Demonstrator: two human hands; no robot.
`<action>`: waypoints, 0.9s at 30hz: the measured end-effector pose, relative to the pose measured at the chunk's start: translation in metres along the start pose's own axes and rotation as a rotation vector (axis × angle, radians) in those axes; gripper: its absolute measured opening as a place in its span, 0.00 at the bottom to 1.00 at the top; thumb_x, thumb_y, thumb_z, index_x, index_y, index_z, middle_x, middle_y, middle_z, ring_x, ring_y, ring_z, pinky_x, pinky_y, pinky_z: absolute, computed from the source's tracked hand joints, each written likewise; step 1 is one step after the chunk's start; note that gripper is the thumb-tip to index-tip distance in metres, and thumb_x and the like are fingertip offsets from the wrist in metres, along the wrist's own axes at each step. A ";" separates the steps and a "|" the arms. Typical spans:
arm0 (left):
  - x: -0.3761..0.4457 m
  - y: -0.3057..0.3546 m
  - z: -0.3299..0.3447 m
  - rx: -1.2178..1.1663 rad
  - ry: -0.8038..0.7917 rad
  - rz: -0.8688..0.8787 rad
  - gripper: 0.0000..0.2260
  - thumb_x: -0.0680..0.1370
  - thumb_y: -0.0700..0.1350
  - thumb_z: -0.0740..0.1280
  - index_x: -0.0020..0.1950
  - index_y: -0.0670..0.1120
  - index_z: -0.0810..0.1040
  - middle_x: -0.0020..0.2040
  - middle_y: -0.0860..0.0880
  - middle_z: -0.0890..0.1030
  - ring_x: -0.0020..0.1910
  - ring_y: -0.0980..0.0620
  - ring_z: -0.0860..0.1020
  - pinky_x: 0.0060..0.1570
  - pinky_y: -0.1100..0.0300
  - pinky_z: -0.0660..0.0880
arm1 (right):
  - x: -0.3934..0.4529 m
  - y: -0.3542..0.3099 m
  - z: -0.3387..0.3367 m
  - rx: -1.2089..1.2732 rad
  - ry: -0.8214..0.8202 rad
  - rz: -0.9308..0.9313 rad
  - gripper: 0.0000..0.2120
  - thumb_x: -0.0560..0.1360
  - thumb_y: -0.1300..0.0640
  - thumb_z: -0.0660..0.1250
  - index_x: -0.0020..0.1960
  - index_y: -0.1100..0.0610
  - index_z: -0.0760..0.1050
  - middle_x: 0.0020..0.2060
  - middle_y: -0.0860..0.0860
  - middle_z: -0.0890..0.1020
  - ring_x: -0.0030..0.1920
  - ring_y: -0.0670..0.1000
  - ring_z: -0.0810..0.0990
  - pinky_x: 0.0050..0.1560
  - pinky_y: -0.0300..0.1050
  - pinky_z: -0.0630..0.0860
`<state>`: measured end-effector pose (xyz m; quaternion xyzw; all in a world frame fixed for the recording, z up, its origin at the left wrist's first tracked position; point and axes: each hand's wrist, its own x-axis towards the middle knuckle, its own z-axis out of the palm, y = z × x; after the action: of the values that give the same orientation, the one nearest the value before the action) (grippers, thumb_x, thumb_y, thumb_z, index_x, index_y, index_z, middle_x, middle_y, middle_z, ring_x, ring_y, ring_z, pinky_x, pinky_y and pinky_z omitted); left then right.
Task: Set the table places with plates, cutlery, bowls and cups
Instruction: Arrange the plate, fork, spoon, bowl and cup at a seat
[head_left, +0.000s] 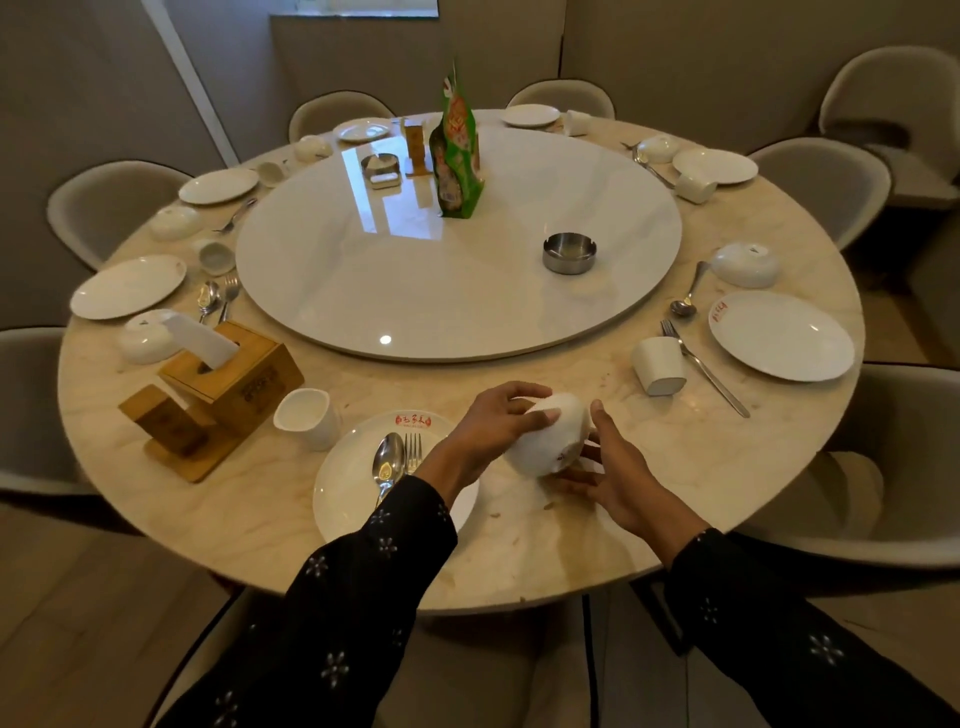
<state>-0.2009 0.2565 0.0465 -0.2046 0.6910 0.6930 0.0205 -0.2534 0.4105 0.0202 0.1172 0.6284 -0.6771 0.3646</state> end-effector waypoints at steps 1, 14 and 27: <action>-0.003 0.001 -0.002 0.047 -0.033 0.019 0.15 0.72 0.46 0.75 0.58 0.47 0.80 0.52 0.46 0.84 0.54 0.46 0.81 0.53 0.52 0.78 | -0.002 -0.003 0.000 0.013 -0.026 0.016 0.28 0.77 0.36 0.57 0.64 0.58 0.69 0.49 0.60 0.80 0.47 0.63 0.82 0.50 0.59 0.81; -0.028 0.013 0.002 0.449 0.006 0.377 0.09 0.76 0.52 0.69 0.52 0.49 0.83 0.49 0.55 0.83 0.50 0.58 0.79 0.52 0.59 0.76 | -0.006 -0.008 0.019 0.321 -0.128 0.068 0.24 0.79 0.42 0.59 0.65 0.60 0.71 0.58 0.63 0.78 0.54 0.64 0.80 0.43 0.55 0.81; -0.027 -0.004 -0.020 0.308 0.427 0.091 0.11 0.75 0.36 0.69 0.57 0.40 0.80 0.47 0.45 0.82 0.43 0.47 0.81 0.40 0.52 0.83 | -0.001 -0.013 0.018 -0.440 0.117 -0.329 0.15 0.81 0.59 0.57 0.67 0.57 0.73 0.59 0.56 0.76 0.56 0.59 0.76 0.41 0.49 0.80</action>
<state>-0.1703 0.2445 0.0520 -0.3094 0.7853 0.5212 -0.1260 -0.2555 0.3934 0.0346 -0.0297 0.7909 -0.5665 0.2296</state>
